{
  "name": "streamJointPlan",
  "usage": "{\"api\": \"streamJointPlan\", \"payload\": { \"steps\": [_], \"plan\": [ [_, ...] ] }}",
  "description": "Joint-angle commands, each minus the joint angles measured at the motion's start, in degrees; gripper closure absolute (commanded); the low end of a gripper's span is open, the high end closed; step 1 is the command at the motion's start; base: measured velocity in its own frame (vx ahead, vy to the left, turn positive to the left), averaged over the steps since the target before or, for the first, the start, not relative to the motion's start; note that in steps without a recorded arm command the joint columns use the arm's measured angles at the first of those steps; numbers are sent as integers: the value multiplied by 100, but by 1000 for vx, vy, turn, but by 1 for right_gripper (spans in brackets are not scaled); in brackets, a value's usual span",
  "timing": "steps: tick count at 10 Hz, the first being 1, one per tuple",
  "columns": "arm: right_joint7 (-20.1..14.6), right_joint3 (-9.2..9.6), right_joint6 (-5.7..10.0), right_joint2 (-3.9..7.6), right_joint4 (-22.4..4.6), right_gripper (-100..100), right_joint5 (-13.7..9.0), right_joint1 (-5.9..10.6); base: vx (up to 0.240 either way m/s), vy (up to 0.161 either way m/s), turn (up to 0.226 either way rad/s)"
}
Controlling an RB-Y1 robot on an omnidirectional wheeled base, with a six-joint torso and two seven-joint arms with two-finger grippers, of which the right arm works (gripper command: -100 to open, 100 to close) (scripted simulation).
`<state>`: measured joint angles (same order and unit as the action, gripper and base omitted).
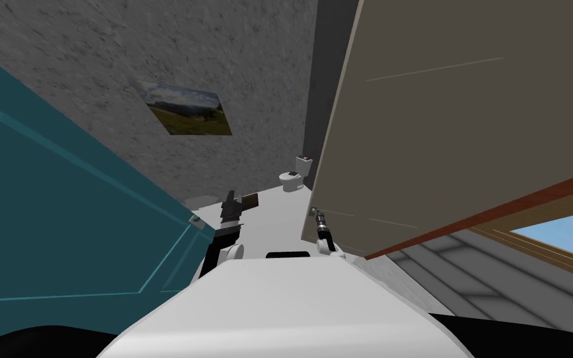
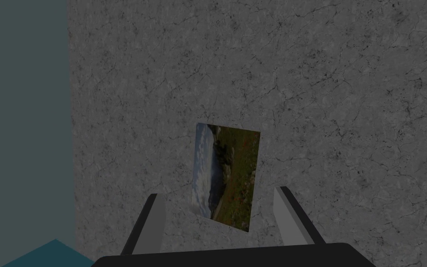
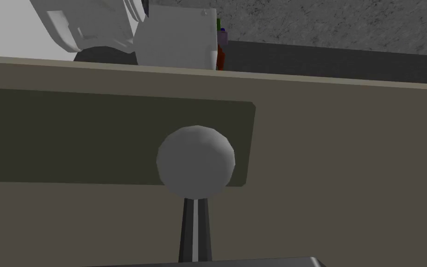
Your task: Push the door open
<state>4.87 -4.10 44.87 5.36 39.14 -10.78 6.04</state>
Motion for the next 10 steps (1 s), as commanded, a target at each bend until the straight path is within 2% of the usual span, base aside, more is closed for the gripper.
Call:
{"api": "streamJointPlan", "payload": {
  "steps": [1, 7, 8, 10],
  "plan": [
    [10, -20, -12, -20, 25, -100, -26, -10, -70, 65, -73],
    [42, -89, -54, -167, 110, -100, -115, -43, -193, 132, -54],
    [40, -82, -47, -146, 95, -100, -105, -35, -92, 66, -18],
    [48, -102, -3, -117, 79, -100, -120, -51, 148, -30, 34]
  ]
}}
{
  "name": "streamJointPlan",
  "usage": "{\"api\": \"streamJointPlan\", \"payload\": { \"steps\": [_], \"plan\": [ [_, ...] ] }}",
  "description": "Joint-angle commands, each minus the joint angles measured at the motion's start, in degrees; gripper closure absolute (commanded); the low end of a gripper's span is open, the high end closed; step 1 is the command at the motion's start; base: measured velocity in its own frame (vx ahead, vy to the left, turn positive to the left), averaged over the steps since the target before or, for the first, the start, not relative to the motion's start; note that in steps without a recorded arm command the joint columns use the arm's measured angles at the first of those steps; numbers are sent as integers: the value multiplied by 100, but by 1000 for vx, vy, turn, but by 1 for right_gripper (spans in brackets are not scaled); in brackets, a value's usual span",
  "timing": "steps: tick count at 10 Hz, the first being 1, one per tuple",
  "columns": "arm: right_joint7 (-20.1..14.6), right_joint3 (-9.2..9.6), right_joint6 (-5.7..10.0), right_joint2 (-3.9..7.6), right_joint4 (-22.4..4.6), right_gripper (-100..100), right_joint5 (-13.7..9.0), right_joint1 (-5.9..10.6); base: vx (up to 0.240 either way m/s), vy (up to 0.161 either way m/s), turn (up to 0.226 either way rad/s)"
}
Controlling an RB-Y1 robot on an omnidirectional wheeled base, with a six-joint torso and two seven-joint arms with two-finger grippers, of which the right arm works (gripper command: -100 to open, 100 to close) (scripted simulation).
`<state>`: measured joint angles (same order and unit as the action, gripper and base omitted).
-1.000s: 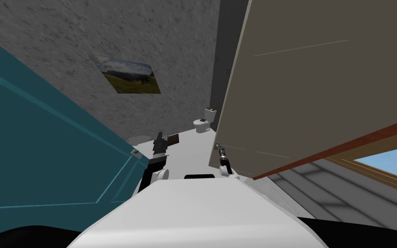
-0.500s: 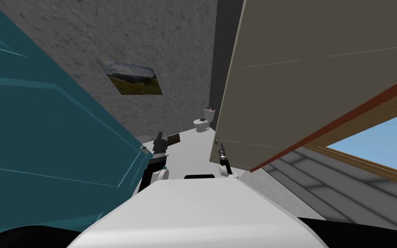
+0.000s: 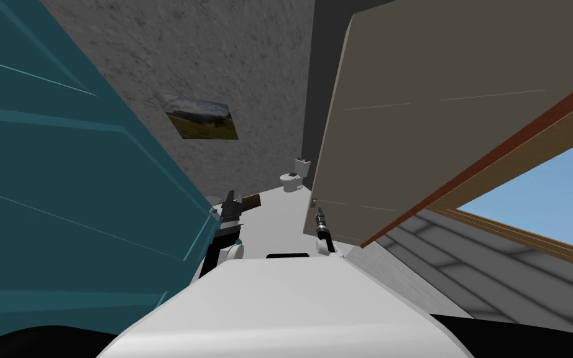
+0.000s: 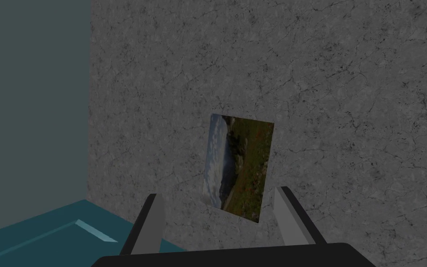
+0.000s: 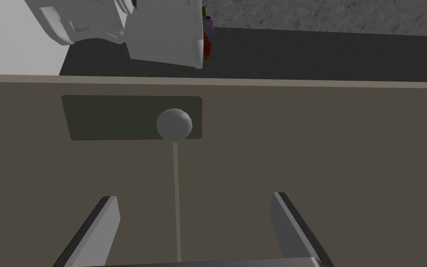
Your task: Push the door open
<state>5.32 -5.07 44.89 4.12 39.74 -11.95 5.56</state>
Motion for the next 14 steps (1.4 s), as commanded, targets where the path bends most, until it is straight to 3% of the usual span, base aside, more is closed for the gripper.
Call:
{"api": "streamJointPlan", "payload": {
  "steps": [1, 6, 7, 12, 14],
  "plan": [
    [6, -14, 16, 16, 11, -100, -9, -9, 223, -43, 23],
    [18, -51, 106, 9, -32, -100, -35, -25, 220, -57, 32],
    [18, -51, 106, 9, -32, 100, -35, -25, -21, 8, -10],
    [18, -51, 106, 9, -32, 100, -35, -25, -21, 6, 0],
    [58, -162, 78, 50, -54, 100, -102, -27, 145, 28, -44]
  ]
}}
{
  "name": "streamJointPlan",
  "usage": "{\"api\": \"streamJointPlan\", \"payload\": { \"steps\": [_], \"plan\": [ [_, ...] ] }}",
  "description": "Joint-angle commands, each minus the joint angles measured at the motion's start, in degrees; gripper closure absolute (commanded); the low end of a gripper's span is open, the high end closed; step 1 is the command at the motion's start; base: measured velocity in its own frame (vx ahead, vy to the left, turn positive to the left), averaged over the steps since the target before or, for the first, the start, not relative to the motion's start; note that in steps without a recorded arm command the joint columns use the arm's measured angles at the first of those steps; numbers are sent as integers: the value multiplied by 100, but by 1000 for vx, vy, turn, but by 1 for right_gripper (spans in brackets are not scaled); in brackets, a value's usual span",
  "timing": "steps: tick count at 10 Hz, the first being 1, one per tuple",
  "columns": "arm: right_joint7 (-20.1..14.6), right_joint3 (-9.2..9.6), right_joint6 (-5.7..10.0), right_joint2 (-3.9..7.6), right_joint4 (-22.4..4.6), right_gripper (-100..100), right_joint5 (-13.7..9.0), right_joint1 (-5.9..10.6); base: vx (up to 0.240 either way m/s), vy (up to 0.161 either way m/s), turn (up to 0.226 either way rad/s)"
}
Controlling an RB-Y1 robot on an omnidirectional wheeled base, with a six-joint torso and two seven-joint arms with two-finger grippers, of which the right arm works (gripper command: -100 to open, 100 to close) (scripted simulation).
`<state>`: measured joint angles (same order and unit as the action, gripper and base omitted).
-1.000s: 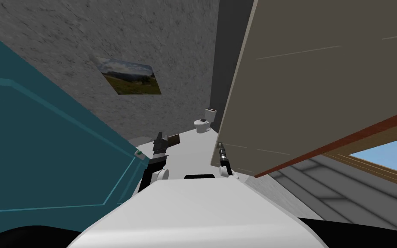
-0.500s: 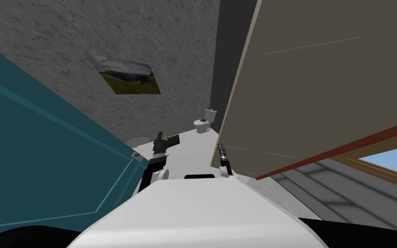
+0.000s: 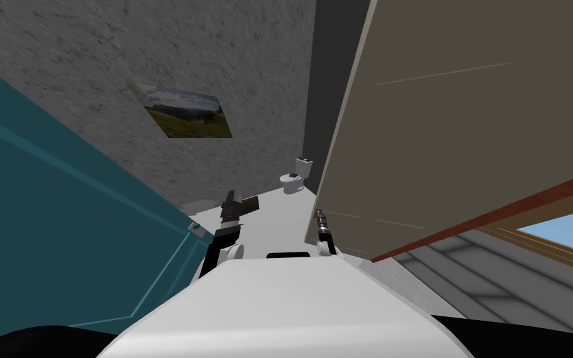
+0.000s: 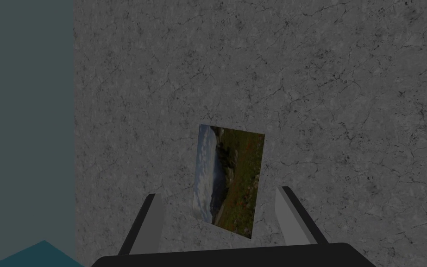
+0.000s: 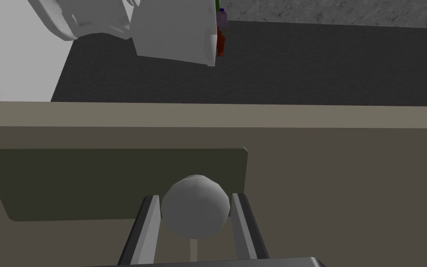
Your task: Push the door open
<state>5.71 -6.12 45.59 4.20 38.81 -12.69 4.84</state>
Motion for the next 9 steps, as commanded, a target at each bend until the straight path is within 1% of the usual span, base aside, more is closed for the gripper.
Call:
{"api": "streamJointPlan", "payload": {
  "steps": [1, 5, 9],
  "plan": [
    [35, -108, 2, 57, 37, 100, -59, 50, 200, 21, -40],
    [111, -344, -25, 100, 23, 100, -203, 72, 212, 35, -47],
    [184, -569, -51, 104, 9, 100, -341, 94, 194, 35, -57]
  ]
}}
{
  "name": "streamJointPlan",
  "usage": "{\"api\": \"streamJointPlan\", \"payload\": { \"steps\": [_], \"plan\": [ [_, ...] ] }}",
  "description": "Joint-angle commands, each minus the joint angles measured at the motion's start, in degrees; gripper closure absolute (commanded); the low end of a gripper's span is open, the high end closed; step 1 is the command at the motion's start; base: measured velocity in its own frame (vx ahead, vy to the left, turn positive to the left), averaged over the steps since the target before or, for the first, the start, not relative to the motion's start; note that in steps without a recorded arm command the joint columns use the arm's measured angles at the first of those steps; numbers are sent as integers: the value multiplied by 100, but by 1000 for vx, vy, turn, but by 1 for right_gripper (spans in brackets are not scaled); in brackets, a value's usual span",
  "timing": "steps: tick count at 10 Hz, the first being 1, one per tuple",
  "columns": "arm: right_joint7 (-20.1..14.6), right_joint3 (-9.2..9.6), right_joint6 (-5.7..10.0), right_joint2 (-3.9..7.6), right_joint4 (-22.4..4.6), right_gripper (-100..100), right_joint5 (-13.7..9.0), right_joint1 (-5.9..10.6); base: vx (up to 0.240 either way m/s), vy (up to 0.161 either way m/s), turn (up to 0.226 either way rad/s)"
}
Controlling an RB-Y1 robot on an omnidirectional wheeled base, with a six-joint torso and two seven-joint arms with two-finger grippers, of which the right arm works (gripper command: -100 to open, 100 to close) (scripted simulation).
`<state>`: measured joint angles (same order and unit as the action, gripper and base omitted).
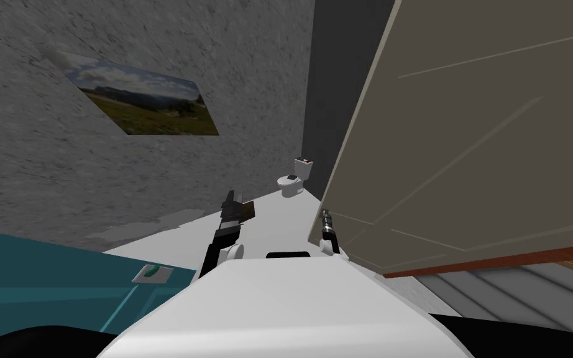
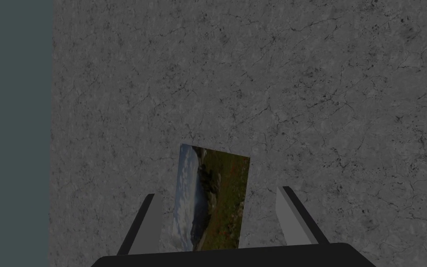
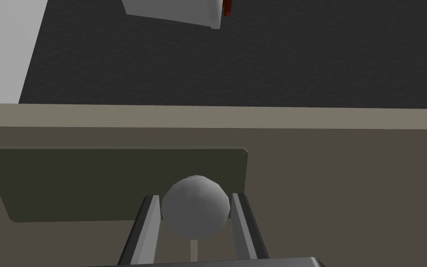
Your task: Push the door open
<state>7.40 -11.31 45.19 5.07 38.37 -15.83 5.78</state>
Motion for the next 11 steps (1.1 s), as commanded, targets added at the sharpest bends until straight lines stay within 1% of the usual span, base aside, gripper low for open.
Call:
{"api": "streamJointPlan", "payload": {
  "steps": [1, 2, 3, 4, 6, 7, 9, 11],
  "plan": [
    [27, -91, -16, 14, 51, 100, -52, 4, 210, 6, -39],
    [11, -45, -5, -1, 5, 100, -28, -17, 95, -1, -16],
    [46, -149, 10, 34, 12, 100, -95, -16, 141, -8, -36],
    [55, -171, 11, 39, 12, 100, -110, -17, 184, 19, -39],
    [110, -309, 19, 67, 9, 100, -201, -26, 230, 8, -54],
    [110, -309, 19, 67, 9, 100, -201, -26, 139, -3, -24],
    [173, -467, 28, 92, 5, 100, -306, -36, 140, -6, -33],
    [211, -562, 33, 106, 3, 100, -368, -41, 175, 25, -53]
  ]
}}
